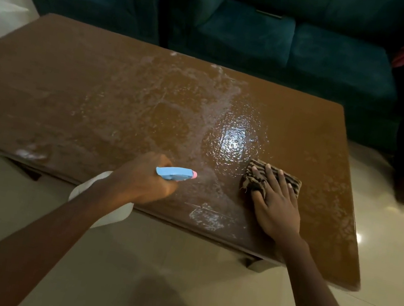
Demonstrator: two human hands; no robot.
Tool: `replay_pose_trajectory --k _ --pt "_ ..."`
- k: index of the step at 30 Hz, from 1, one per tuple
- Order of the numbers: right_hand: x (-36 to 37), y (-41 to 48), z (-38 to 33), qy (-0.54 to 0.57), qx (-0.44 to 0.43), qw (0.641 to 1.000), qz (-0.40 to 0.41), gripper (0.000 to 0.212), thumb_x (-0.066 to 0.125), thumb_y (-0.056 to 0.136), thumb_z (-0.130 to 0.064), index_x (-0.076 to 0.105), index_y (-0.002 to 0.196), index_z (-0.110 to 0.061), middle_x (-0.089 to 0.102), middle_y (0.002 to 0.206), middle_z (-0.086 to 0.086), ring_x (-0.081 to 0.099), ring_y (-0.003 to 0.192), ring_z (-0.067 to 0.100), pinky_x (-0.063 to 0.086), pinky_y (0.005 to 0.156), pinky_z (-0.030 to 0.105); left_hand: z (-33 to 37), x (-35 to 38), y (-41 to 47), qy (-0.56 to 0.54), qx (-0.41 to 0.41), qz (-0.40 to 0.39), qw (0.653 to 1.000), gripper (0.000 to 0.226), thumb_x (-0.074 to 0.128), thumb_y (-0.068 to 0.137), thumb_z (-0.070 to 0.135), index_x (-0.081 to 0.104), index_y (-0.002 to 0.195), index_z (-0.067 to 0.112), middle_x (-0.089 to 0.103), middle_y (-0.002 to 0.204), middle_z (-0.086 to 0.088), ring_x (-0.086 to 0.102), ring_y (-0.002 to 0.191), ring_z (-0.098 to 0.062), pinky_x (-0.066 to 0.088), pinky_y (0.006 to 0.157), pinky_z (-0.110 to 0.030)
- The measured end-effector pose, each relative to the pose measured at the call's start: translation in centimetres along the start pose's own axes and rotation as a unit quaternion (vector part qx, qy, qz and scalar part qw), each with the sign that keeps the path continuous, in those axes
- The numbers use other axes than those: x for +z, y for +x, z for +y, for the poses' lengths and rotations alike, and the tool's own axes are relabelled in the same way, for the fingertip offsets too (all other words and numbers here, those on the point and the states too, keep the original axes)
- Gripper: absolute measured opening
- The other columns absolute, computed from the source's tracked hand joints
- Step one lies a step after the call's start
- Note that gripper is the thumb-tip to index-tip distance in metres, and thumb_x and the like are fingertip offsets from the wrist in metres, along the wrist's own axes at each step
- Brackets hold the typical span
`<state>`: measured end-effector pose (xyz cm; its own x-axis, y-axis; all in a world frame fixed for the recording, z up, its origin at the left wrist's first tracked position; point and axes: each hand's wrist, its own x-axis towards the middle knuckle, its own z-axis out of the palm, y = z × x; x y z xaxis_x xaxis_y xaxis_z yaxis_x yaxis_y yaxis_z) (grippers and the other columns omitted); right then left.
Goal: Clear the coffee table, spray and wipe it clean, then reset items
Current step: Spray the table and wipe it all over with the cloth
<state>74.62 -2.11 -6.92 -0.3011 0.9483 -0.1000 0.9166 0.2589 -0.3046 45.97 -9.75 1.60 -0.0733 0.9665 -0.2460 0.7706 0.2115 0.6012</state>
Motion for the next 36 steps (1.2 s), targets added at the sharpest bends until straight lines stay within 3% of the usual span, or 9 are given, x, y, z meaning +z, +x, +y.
replay_pose_trajectory --k 5,8,12,15,18,22,27,32,36 --pt "1.0 2.8 -4.2 0.000 0.032 0.999 -0.014 0.053 0.022 0.102 -0.049 0.013 0.154 -0.043 -0.005 0.164 -0.012 -0.012 0.151 0.014 -0.004 0.120 0.039 -1.3 -1.2 -1.3 -0.074 -0.011 0.043 0.996 0.026 0.061 0.086 0.012 0.052 0.065 -0.001 0.043 0.048 -0.003 0.039 0.043 -0.019 0.032 0.048 -0.032" --pt "2.5 3.8 -8.9 -0.009 -0.033 0.999 -0.022 0.060 0.015 0.095 -0.057 0.013 0.153 -0.046 -0.004 0.165 -0.011 -0.009 0.151 0.017 -0.003 0.121 0.041 -2.6 -1.6 -1.4 -0.096 -0.022 0.084 0.992 0.024 0.061 0.085 0.012 0.053 0.066 0.000 0.041 0.045 0.001 0.037 0.039 -0.015 0.032 0.046 -0.030" --pt "4.1 -1.0 -11.5 -0.027 -0.146 0.988 -0.029 0.064 0.013 0.089 -0.056 0.015 0.152 -0.048 0.003 0.164 -0.013 -0.007 0.151 0.015 -0.003 0.121 0.035 -3.5 -1.7 -1.3 -0.115 -0.036 0.113 0.986 0.019 0.059 0.083 0.016 0.062 0.082 -0.002 0.055 0.060 -0.025 0.048 0.046 -0.026 0.043 0.049 -0.035" --pt "4.4 -5.8 -9.5 -0.024 -0.159 0.987 -0.020 0.056 0.021 0.095 -0.053 0.003 0.148 -0.058 -0.002 0.162 -0.018 -0.013 0.150 0.011 -0.004 0.121 0.033 -3.2 -1.6 -0.8 -0.109 -0.026 0.110 0.988 0.020 0.060 0.085 0.015 0.062 0.083 -0.005 0.061 0.073 -0.030 0.051 0.050 -0.037 0.047 0.048 -0.041" --pt "3.9 -8.9 -5.7 -0.034 -0.123 0.992 -0.008 0.058 0.022 0.095 -0.053 -0.006 0.145 -0.062 -0.007 0.161 -0.020 -0.015 0.149 0.008 -0.004 0.121 0.033 -2.5 -1.4 -0.1 -0.103 -0.015 0.101 0.989 0.020 0.060 0.088 0.018 0.064 0.084 -0.001 0.063 0.075 -0.028 0.056 0.056 -0.040 0.052 0.052 -0.048" --pt "1.7 -8.2 -0.7 -0.028 -0.011 0.999 0.025 0.061 0.019 0.089 -0.053 0.014 0.150 -0.053 0.005 0.162 -0.019 -0.007 0.150 0.007 0.003 0.121 0.034 -1.6 -1.4 0.3 -0.105 -0.003 0.096 0.990 0.013 0.059 0.089 0.015 0.064 0.084 0.004 0.065 0.076 -0.027 0.058 0.054 -0.037 0.051 0.049 -0.035" --pt "2.2 -3.1 -3.6 -0.035 0.103 0.993 0.046 0.067 0.010 0.087 -0.058 0.011 0.154 -0.047 0.004 0.165 -0.010 -0.005 0.152 0.018 0.003 0.121 0.039 -1.2 -1.7 0.0 -0.117 0.006 0.095 0.989 0.014 0.058 0.092 0.019 0.064 0.082 0.010 0.065 0.078 -0.026 0.061 0.058 -0.038 0.048 0.044 -0.029" --pt "4.4 -4.4 -9.4 -0.036 -0.045 0.998 0.021 0.063 0.014 0.091 -0.055 0.011 0.153 -0.047 0.001 0.164 -0.011 -0.008 0.152 0.016 0.001 0.123 0.037 -0.9 -1.6 -0.1 -0.118 0.003 0.094 0.989 0.010 0.060 0.091 0.019 0.064 0.083 0.018 0.067 0.080 -0.024 0.064 0.064 -0.040 0.052 0.047 -0.033" --pt "4.4 -8.3 -5.8 -0.042 -0.079 0.995 0.034 0.059 0.026 0.095 -0.052 0.009 0.151 -0.052 0.005 0.163 -0.016 -0.008 0.151 0.011 -0.002 0.121 0.032 0.0 -1.4 0.1 -0.119 0.004 0.093 0.989 0.010 0.061 0.090 0.018 0.063 0.081 0.017 0.068 0.081 -0.024 0.066 0.066 -0.040 0.054 0.049 -0.036"
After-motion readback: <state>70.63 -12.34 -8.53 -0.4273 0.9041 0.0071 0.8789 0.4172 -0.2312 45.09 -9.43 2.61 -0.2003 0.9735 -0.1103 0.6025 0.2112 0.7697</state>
